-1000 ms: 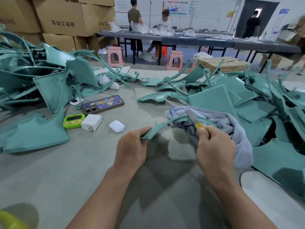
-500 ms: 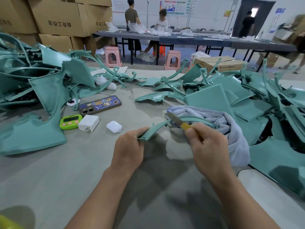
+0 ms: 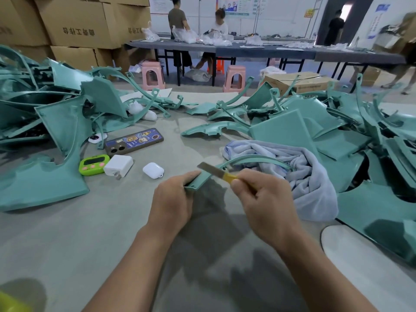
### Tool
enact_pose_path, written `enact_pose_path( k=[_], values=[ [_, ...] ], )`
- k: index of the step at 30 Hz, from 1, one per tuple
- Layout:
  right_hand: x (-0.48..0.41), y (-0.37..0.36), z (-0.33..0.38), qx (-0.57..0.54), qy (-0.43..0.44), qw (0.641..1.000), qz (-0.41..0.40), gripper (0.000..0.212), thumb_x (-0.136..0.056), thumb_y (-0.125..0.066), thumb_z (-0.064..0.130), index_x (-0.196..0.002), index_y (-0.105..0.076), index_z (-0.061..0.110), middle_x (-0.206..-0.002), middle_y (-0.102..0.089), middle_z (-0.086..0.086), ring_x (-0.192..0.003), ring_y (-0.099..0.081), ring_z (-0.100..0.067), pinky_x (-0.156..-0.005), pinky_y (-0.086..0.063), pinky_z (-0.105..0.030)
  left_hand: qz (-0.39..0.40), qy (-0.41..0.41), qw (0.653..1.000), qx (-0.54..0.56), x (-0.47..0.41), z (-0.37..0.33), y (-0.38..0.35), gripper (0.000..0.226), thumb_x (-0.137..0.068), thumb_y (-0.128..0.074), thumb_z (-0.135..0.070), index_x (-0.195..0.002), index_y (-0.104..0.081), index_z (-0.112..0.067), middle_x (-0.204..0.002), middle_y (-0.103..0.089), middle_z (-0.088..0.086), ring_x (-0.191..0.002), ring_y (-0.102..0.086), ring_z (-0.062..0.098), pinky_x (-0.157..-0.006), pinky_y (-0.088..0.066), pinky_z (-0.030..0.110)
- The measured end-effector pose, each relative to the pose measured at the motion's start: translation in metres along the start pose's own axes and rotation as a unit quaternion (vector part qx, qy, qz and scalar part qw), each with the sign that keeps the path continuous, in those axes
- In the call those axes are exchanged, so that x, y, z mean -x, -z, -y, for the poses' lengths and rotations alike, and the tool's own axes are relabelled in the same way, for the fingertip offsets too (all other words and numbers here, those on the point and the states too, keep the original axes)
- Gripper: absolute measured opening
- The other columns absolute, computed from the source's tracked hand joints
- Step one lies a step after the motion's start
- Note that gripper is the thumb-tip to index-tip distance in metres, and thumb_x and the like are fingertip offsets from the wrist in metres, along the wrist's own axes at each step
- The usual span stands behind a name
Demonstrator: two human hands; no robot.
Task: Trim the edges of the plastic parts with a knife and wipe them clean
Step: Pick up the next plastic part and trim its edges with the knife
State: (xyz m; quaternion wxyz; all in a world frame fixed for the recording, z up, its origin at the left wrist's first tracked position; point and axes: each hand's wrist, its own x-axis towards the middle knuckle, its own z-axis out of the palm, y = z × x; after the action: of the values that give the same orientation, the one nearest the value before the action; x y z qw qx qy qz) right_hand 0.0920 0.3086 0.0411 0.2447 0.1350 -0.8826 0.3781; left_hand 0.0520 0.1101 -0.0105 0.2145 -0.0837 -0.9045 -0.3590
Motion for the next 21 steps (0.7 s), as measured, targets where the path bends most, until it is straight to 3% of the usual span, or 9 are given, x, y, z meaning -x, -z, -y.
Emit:
enact_pose_path(
  k=[2, 6, 8, 10, 13, 16, 19, 21],
  values=[
    [-0.005, -0.003, -0.005, 0.039, -0.014, 0.999, -0.026, 0.028, -0.094, -0.060, 0.027, -0.070, -0.053, 0.015, -0.057, -0.047, 0.004, -0.058, -0.046, -0.019, -0.060, -0.037, -0.038, 0.006, 0.004, 1.000, 0.000, -0.001, 0.000, 0.000, 0.046, -0.084, -0.051, -0.021, -0.122, -0.073, -0.033, -0.117, -0.074, -0.013, -0.111, -0.069, 0.014, -0.094, -0.054, 0.031],
    [-0.020, 0.020, -0.032, 0.107, -0.183, 0.970, -0.118, 0.037, -0.099, -0.056, 0.024, -0.064, -0.049, 0.015, -0.056, -0.048, 0.003, -0.064, -0.048, -0.029, -0.062, -0.027, -0.036, 0.001, 0.018, 1.000, 0.007, -0.002, 0.002, -0.002, 0.044, -0.089, -0.058, -0.006, -0.122, -0.073, -0.032, -0.120, -0.073, -0.012, -0.115, -0.067, 0.016, -0.097, -0.054, 0.035],
    [-0.016, 0.022, -0.031, 0.080, -0.167, 0.974, -0.130, 0.036, -0.099, -0.056, 0.025, -0.065, -0.050, 0.018, -0.058, -0.054, 0.002, -0.063, -0.047, -0.024, -0.062, -0.027, -0.036, 0.000, 0.021, 1.000, 0.008, -0.002, 0.001, -0.002, 0.044, -0.089, -0.055, -0.011, -0.121, -0.073, -0.035, -0.117, -0.074, -0.014, -0.112, -0.068, 0.014, -0.092, -0.054, 0.030],
    [-0.006, 0.011, -0.015, 0.034, -0.089, 0.989, -0.117, 0.031, -0.098, -0.058, 0.028, -0.069, -0.055, 0.017, -0.057, -0.054, 0.003, -0.059, -0.045, -0.017, -0.058, -0.032, -0.033, -0.004, 0.027, 1.000, 0.008, -0.002, -0.001, 0.001, 0.044, -0.086, -0.050, -0.021, -0.120, -0.072, -0.040, -0.115, -0.073, -0.018, -0.108, -0.068, 0.012, -0.085, -0.051, 0.024],
    [-0.001, -0.007, 0.000, 0.010, -0.025, 0.997, -0.078, 0.030, -0.095, -0.058, 0.030, -0.069, -0.052, 0.016, -0.053, -0.043, 0.006, -0.061, -0.044, -0.019, -0.054, -0.031, -0.028, 0.001, 0.017, 1.000, 0.017, 0.000, -0.006, 0.006, 0.045, -0.083, -0.045, -0.037, -0.120, -0.068, -0.047, -0.115, -0.071, -0.020, -0.105, -0.068, 0.014, -0.083, -0.053, 0.030],
    [-0.009, -0.005, -0.012, 0.067, -0.076, 0.989, -0.106, 0.034, -0.097, -0.059, 0.027, -0.067, -0.050, 0.015, -0.054, -0.047, 0.001, -0.057, -0.040, -0.022, -0.059, -0.030, -0.037, 0.010, 0.039, 0.998, -0.050, 0.000, -0.005, 0.005, 0.040, -0.092, -0.053, -0.029, -0.122, -0.065, -0.053, -0.112, -0.074, -0.013, -0.105, -0.067, 0.025, -0.077, -0.053, 0.035],
    [-0.015, 0.014, -0.033, 0.105, -0.184, 0.962, -0.174, 0.033, -0.098, -0.059, 0.021, -0.066, -0.057, 0.011, -0.057, -0.055, -0.006, -0.061, -0.046, -0.031, -0.061, -0.025, -0.034, 0.000, 0.082, 0.991, -0.108, 0.001, -0.005, 0.004, 0.041, -0.096, -0.056, -0.029, -0.124, -0.061, -0.059, -0.113, -0.074, -0.016, -0.106, -0.066, 0.025, -0.069, -0.041, 0.031],
    [-0.016, 0.021, -0.038, 0.098, -0.184, 0.961, -0.181, 0.033, -0.098, -0.059, 0.019, -0.067, -0.059, 0.008, -0.054, -0.048, 0.001, -0.060, -0.046, -0.029, -0.059, -0.021, -0.032, 0.001, 0.082, 0.992, -0.098, 0.001, -0.005, 0.005, 0.041, -0.096, -0.057, -0.027, -0.124, -0.062, -0.058, -0.113, -0.074, -0.016, -0.107, -0.066, 0.025, -0.070, -0.043, 0.031]
  ],
)
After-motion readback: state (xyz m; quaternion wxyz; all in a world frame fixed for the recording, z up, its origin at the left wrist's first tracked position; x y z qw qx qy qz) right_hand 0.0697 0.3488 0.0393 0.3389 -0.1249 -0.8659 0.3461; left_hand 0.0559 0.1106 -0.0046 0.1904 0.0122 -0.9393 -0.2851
